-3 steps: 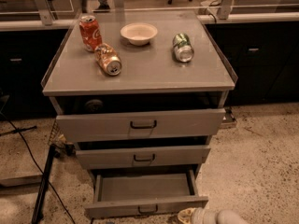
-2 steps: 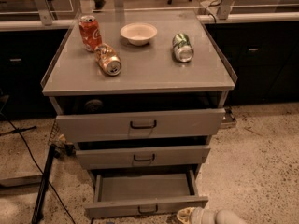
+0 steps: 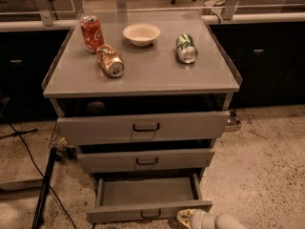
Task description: Close bottom drawer
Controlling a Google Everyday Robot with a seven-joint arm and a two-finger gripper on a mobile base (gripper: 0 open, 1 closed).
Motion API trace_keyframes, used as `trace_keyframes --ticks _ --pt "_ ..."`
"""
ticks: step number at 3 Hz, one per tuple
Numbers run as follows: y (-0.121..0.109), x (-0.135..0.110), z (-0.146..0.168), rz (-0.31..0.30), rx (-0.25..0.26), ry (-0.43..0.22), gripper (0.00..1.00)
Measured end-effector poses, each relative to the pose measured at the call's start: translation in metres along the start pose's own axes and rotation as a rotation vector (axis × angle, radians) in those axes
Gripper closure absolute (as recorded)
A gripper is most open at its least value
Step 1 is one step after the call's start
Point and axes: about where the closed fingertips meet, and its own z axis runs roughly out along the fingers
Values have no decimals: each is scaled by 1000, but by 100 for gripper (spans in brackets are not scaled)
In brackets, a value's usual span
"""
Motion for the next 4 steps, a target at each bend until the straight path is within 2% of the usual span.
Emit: trace_keyframes --ticks 2,4 --pt "-19 -2 33 -48 31 -36 100" --pt "-46 -1 71 -62 38 -61 100"
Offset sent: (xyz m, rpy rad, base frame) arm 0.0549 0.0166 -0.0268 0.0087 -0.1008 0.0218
